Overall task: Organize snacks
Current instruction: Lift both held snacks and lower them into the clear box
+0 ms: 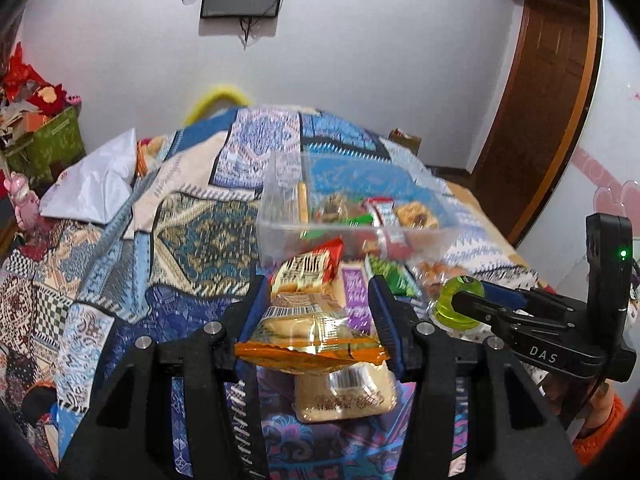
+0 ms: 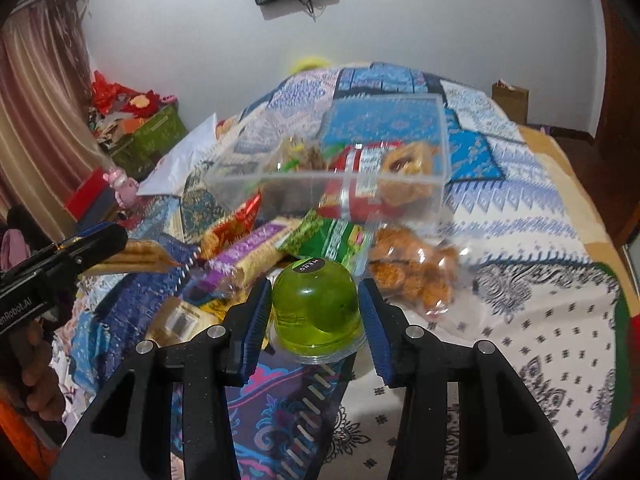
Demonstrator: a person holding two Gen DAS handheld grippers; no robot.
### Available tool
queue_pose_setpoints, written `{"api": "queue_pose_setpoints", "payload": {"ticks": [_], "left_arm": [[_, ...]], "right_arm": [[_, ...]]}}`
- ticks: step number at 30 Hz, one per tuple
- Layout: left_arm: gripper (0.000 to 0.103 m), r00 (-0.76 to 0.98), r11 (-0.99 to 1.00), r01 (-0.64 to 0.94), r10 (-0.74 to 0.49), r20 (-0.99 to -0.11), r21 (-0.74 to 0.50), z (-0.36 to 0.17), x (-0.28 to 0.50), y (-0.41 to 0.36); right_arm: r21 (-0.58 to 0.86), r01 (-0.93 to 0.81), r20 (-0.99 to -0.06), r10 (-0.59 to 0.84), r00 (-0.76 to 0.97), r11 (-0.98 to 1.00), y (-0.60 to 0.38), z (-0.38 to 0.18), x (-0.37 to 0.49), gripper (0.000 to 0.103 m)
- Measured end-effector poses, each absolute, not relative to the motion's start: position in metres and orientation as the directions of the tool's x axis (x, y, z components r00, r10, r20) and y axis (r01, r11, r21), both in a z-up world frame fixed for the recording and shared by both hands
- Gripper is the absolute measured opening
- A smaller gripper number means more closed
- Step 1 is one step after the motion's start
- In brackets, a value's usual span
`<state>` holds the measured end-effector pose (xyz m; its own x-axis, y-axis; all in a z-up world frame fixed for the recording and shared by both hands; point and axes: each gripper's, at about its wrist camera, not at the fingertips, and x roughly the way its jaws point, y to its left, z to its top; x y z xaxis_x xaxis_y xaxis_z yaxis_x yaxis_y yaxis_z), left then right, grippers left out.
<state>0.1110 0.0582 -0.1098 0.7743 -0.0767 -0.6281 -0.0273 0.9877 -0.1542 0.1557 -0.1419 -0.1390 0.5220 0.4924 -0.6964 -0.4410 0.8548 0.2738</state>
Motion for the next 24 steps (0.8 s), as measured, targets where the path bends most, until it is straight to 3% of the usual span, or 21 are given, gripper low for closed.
{"api": "queue_pose_setpoints", "payload": {"ticks": [24], "left_arm": [[0.051, 0.851, 0.979, -0.042, -0.069, -0.52, -0.2, -0.073, 0.207, 0.072]], "right_arm": [[0.266, -0.434, -0.578, 0.503, 0.643, 0.861, -0.14, -0.09, 0.207, 0.042]]}}
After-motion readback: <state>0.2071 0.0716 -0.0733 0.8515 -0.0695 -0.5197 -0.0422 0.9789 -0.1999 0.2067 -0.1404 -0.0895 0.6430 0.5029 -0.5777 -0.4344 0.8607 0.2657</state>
